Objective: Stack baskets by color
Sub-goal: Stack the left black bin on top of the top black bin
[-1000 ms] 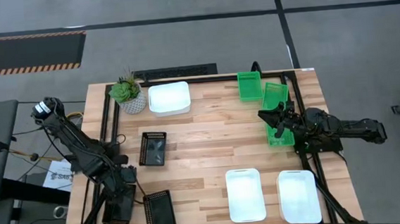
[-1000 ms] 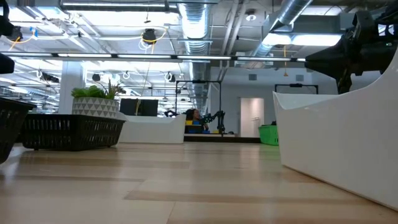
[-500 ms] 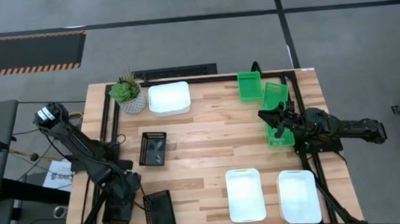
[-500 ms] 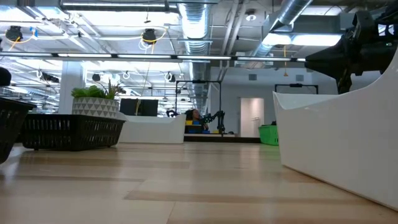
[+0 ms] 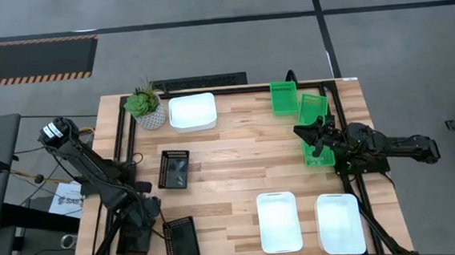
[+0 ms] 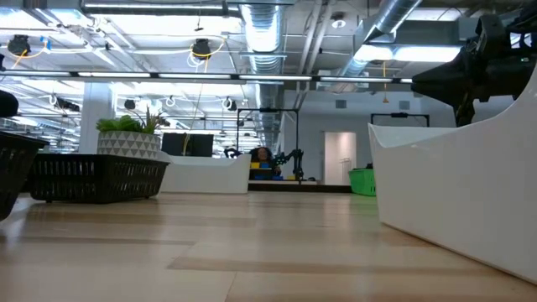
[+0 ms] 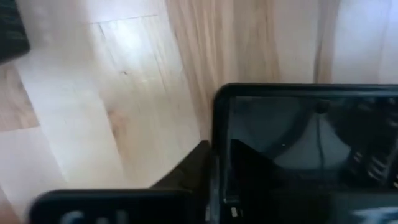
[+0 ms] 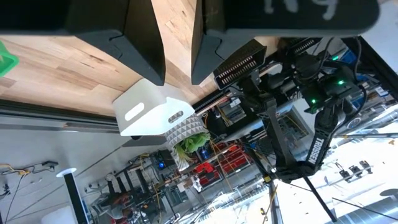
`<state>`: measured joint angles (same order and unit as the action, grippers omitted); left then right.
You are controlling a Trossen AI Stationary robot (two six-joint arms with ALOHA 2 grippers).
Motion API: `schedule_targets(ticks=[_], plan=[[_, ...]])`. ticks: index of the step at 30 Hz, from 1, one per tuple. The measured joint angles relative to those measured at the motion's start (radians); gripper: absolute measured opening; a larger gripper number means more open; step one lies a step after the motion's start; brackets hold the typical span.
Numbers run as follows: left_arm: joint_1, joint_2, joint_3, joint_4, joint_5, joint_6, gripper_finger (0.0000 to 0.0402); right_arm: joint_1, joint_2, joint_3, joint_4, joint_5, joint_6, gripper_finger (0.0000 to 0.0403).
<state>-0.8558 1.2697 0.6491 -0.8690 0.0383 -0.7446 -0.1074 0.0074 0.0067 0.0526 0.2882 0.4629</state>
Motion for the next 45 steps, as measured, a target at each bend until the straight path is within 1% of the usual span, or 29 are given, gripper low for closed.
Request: schedule_targets(ticks=[2,6,12,18,21,24,26,28,31,35,42,45], plan=[[0.000,0.000,0.000,0.000,-0.005,0.000,0.0010,0.000,0.000,0.000,0.000,0.000,0.000,0.0104],[0.000,0.000,0.000,0.001,-0.004,0.000,0.0003,0.000,0.000,0.000,0.000,0.000,0.000,0.0104],[0.015,-0.001,0.027,-0.013,0.084,-0.039,0.0000,0.000,0.000,0.000,0.000,0.000,0.000,0.0104],[0.049,-0.001,0.129,-0.062,0.096,-0.035,0.0000,0.000,0.000,0.000,0.000,0.000,0.000,0.0104],[0.071,-0.001,0.187,-0.090,0.144,-0.036,0.0000,0.000,0.000,0.000,0.000,0.000,-0.001,0.0104],[0.089,-0.001,0.258,-0.150,0.164,-0.030,0.0000,0.000,0.000,0.000,0.000,0.000,-0.001,0.0104],[0.102,-0.001,0.314,-0.201,0.150,-0.014,0.0000,0.000,0.000,0.000,0.000,0.000,-0.001,0.0104],[0.127,-0.001,0.369,-0.240,0.110,0.023,0.0000,0.000,0.000,0.000,0.000,0.000,-0.001,0.0104],[0.191,-0.001,0.438,-0.261,0.062,0.118,0.0000,0.000,0.000,0.000,0.000,0.000,-0.002,0.0104],[0.320,-0.001,0.495,-0.281,0.057,0.268,0.0000,0.000,0.000,0.000,0.000,0.000,-0.002,0.0104],[0.604,0.000,0.547,-0.289,0.054,0.568,0.0000,0.000,0.000,0.000,0.000,0.000,-0.003,0.0104],[0.724,0.000,0.556,-0.294,0.019,0.713,0.0000,0.000,0.000,0.000,0.000,0.000,-0.004,0.0104]])
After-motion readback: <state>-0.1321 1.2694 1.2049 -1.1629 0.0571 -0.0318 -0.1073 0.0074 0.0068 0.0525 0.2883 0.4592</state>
